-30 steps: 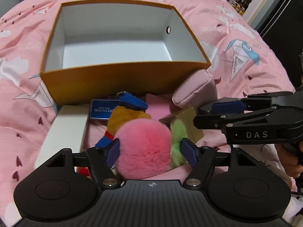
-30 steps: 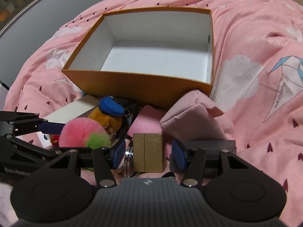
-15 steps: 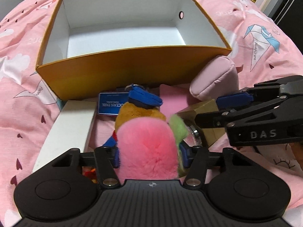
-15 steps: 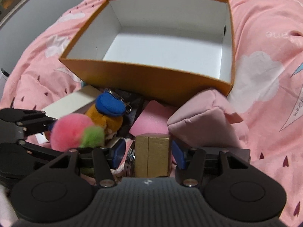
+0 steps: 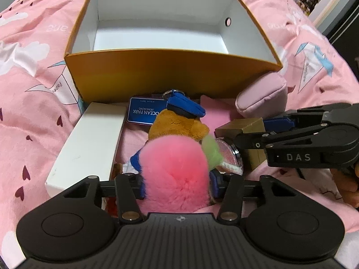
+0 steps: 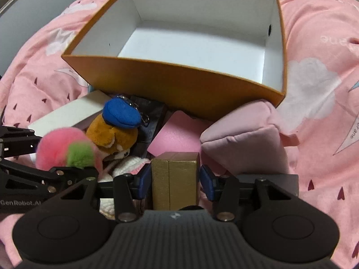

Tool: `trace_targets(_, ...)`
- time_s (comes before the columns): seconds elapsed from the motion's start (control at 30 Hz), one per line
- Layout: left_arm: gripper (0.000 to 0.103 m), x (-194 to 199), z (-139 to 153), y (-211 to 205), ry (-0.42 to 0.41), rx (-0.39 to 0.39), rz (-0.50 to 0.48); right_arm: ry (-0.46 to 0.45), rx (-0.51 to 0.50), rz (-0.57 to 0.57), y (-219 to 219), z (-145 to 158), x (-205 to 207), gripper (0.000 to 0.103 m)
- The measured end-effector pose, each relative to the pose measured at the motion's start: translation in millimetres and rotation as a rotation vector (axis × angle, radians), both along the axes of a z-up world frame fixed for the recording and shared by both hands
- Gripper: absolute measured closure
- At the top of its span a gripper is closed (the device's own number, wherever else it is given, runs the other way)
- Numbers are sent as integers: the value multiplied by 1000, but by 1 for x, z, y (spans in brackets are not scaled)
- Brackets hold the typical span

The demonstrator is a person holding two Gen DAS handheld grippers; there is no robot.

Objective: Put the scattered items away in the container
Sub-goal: 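Grasp the pink pompom keychain with the left tool while the right tool grasps the tan wooden block, then carry the tan block into the box and open the right tool while the left tool lifts the pompom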

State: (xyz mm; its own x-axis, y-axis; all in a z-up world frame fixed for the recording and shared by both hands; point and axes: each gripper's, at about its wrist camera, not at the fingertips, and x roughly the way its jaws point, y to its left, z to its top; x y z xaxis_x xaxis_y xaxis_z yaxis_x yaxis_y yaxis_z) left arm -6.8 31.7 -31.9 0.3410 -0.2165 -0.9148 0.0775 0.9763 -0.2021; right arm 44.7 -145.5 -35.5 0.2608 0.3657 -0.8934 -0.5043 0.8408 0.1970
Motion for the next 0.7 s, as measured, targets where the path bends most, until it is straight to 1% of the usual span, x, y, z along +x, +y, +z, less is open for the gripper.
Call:
trace_targets(0.13, 50, -4, 9, 11, -48, -59, 38, -53, 39, -4, -6, 17, -4, 53)
trace_targets(0.2, 52, -4, 14, 15, -73, -76, 50, -76, 59, -6, -8, 25, -6, 53)
trace_targets(0.33, 55, -5, 25, 18, -132, -81, 59, -94, 121, -28, -15, 41, -3, 53)
trace_targets(0.4, 59, -4, 31, 21, -155, -86, 69, -100, 165, -41, -20, 49, -1, 53)
trace_targets(0.47, 94, -2, 38, 25, -181, -97, 77, -105, 209, -50, -24, 57, 1, 53)
trace_targets(0.53, 95, 2, 45, 27, -209, -106, 80, -114, 250, -58, -27, 66, 5, 53)
trace_targets(0.57, 95, 4, 47, 27, -222, -98, 79, -122, 262, -60, -28, 71, 7, 53)
trace_targets(0.63, 95, 6, 51, 26, -231, -86, 70, -144, 264, -61, -26, 76, 8, 53)
trace_targets(0.7, 93, 7, 53, 24, -223, -89, 39, -157, 255, -61, -24, 78, 7, 53)
